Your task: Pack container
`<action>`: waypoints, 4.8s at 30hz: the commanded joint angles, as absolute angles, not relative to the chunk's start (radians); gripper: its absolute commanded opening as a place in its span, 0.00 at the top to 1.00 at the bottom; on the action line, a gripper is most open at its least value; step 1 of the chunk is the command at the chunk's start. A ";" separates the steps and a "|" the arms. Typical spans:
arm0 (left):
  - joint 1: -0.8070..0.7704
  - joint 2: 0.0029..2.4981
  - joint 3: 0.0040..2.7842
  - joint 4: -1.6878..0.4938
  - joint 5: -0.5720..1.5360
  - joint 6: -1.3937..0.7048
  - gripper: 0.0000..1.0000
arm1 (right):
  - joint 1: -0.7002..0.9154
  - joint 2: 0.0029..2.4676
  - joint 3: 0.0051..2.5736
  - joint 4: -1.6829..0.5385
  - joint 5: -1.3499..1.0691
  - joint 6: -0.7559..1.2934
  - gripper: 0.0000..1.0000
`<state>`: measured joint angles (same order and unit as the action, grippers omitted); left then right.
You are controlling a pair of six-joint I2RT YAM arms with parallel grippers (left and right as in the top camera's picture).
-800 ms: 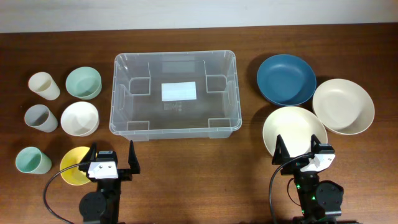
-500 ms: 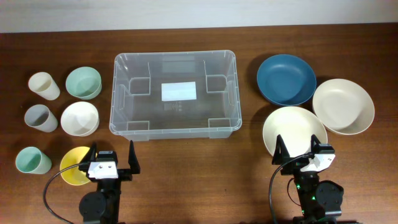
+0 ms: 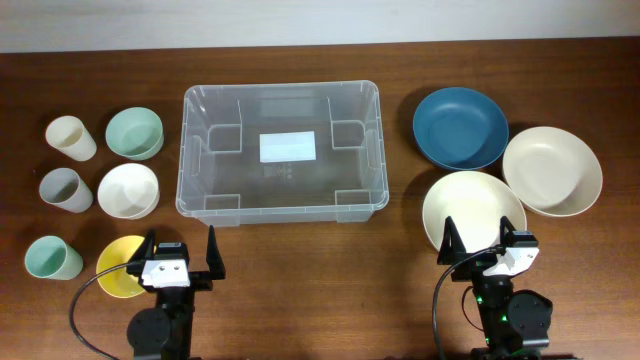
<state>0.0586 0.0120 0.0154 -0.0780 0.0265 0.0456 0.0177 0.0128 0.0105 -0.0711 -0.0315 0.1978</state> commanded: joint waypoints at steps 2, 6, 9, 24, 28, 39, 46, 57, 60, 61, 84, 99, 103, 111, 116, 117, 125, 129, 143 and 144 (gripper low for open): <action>0.063 0.005 0.009 -0.078 0.038 0.054 0.01 | 0.026 0.003 0.006 -0.075 -0.041 0.187 0.01; 0.063 0.005 0.009 -0.078 0.038 0.054 0.01 | 0.026 0.003 0.006 -0.075 -0.041 0.187 0.01; 0.063 0.005 0.009 -0.078 0.038 0.054 0.01 | 0.026 0.003 0.006 -0.075 -0.041 0.187 0.01; 0.063 0.005 0.009 -0.078 0.038 0.054 0.00 | 0.026 0.003 0.006 -0.075 -0.041 0.187 0.01; 0.063 0.005 0.009 -0.078 0.038 0.054 0.01 | 0.026 0.003 0.006 -0.075 -0.041 0.187 0.01; 0.063 0.005 0.009 -0.078 0.038 0.054 0.00 | 0.026 0.003 0.006 -0.064 -0.050 0.275 0.01; 0.063 0.005 0.009 -0.078 0.038 0.054 0.01 | 0.026 0.004 0.006 -0.061 -0.072 0.335 0.01; 0.063 0.005 0.009 -0.078 0.038 0.054 0.01 | 0.025 0.123 0.296 -0.087 0.057 0.160 0.01; 0.063 0.005 0.009 -0.078 0.038 0.054 0.01 | 0.025 0.323 0.545 -0.330 0.139 0.055 0.01; 0.063 0.005 0.009 -0.078 0.038 0.054 0.01 | 0.025 0.397 0.625 -0.416 0.155 0.033 0.01; 0.063 0.005 0.009 -0.078 0.038 0.054 0.01 | -0.569 1.332 1.090 -1.086 -0.224 0.161 0.00; 0.063 0.005 0.009 -0.078 0.038 0.054 0.00 | -0.556 1.365 0.833 -0.835 -0.233 0.172 0.00; 0.063 0.005 0.009 -0.078 0.038 0.054 0.01 | -0.556 1.461 0.823 -0.801 -0.234 0.173 0.02; 0.063 0.005 0.009 -0.078 0.038 0.054 0.01 | -0.556 1.611 0.823 -0.768 -0.241 0.173 0.10; 0.063 0.005 0.009 -0.078 0.038 0.054 0.01 | -0.557 1.634 0.823 -0.751 -0.240 0.187 0.31; 0.063 0.005 0.009 -0.078 0.038 0.054 0.01 | -0.557 1.634 0.823 -0.747 -0.240 0.192 0.39; 0.063 0.005 0.009 -0.078 0.038 0.054 0.01 | -0.557 1.634 0.823 -0.762 -0.265 0.226 0.95; 0.063 0.005 0.009 -0.078 0.038 0.054 0.01 | -0.557 1.634 0.823 -0.797 -0.331 0.224 0.96; 0.063 0.005 0.009 -0.078 0.038 0.054 0.01 | -0.570 1.617 0.826 -0.842 -0.555 0.179 0.96; 0.063 0.005 0.009 -0.078 0.038 0.054 0.00 | -0.582 1.606 0.827 -0.842 -0.583 0.170 0.96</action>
<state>0.0586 0.0109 0.0147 -0.0776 0.0265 0.0456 -0.5629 1.6245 0.8299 -0.8383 -0.4992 0.1982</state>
